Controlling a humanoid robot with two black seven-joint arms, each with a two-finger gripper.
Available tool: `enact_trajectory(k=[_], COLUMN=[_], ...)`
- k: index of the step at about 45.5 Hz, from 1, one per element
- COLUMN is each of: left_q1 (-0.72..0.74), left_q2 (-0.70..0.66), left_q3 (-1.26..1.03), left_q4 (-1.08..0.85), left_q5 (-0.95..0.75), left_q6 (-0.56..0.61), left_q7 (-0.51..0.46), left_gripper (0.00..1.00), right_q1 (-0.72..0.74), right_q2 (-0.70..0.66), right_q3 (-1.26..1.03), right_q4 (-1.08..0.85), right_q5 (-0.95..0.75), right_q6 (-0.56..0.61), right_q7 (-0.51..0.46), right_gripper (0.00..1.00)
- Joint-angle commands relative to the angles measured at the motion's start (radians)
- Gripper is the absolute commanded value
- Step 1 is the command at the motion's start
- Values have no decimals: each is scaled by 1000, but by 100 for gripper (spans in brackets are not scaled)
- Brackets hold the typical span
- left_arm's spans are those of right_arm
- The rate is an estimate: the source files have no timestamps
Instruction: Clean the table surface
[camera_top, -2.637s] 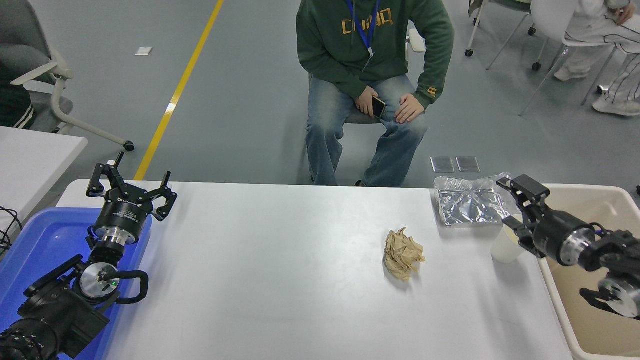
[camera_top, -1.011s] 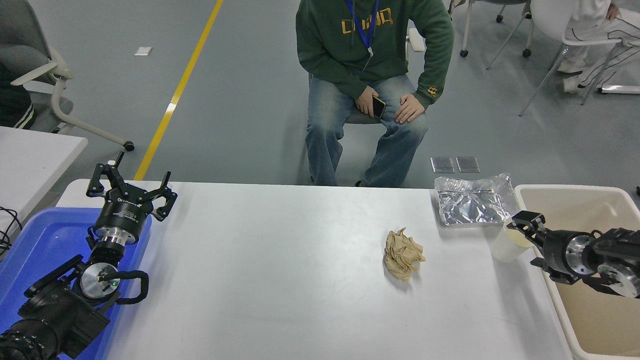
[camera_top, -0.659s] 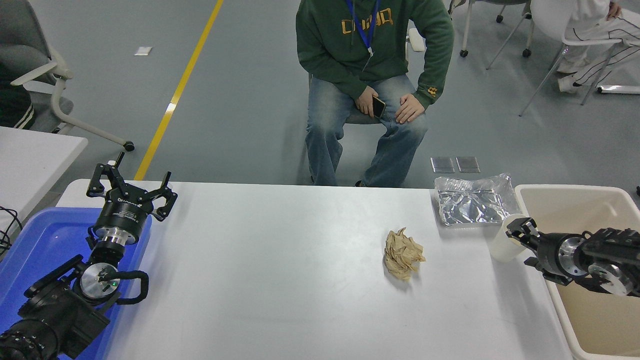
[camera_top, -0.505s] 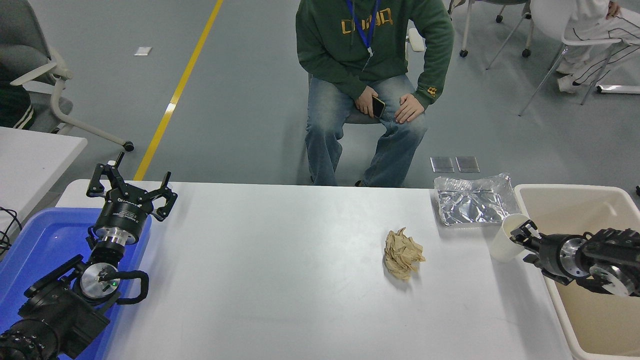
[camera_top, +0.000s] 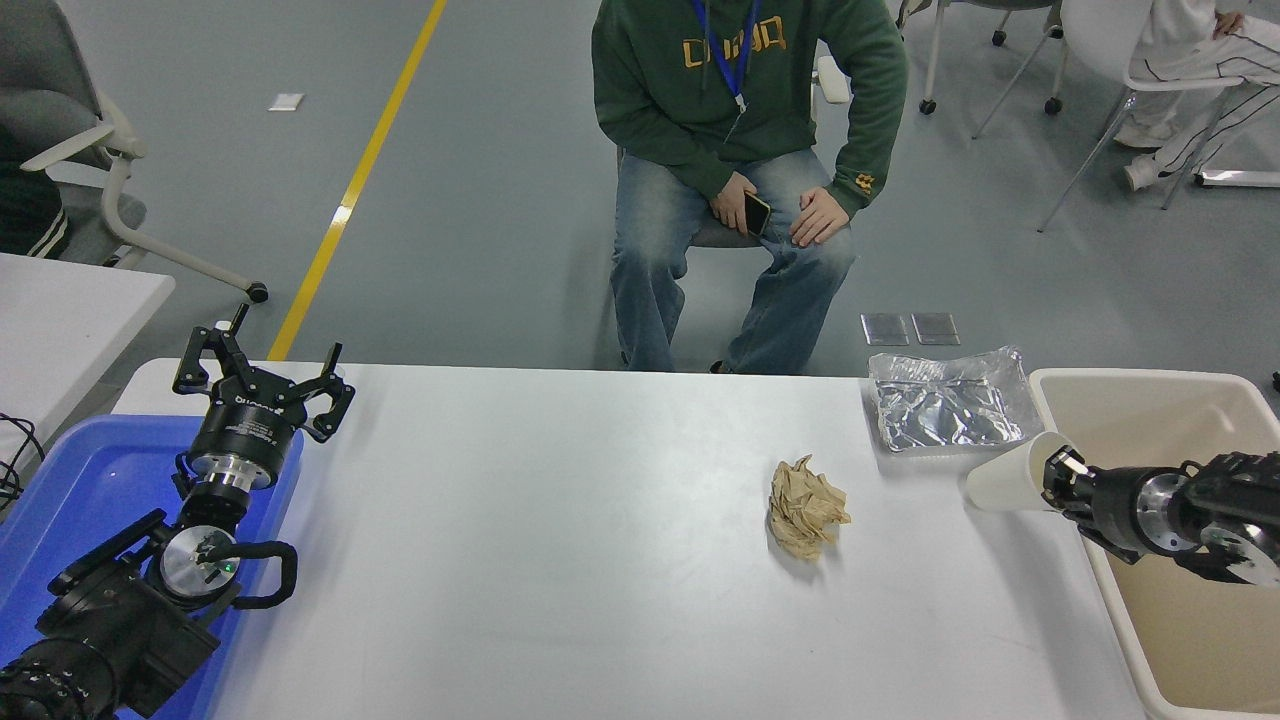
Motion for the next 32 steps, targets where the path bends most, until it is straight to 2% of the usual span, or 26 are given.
enact_trajectory(k=[1,14,21,28,32], left_q1=[0,0,0,0,0], left_q2=[-1,-1,-1,0,0], left_q3=[0,0,0,0,0], left_q4=[0,0,0,0,0], left_q5=[0,0,0,0,0], left_q6=[0,0,0,0,0], left_q7=[0,-1,0,0,0], left_gripper=[100,100,100,100,100], right_q1=[22,105,119,112,86], right_q2=[-98,-167,-156,-127,-53], right_q3=[41,95,95,92,89], right_q4=[55,40,-16,-138,-279], right_q5=[5,-1,-10,-13,-12], right_q6=[22,-2,-76,-119,-169], right_q7=[3,3,3,4,4], right_gripper=[0,0,0,0,0])
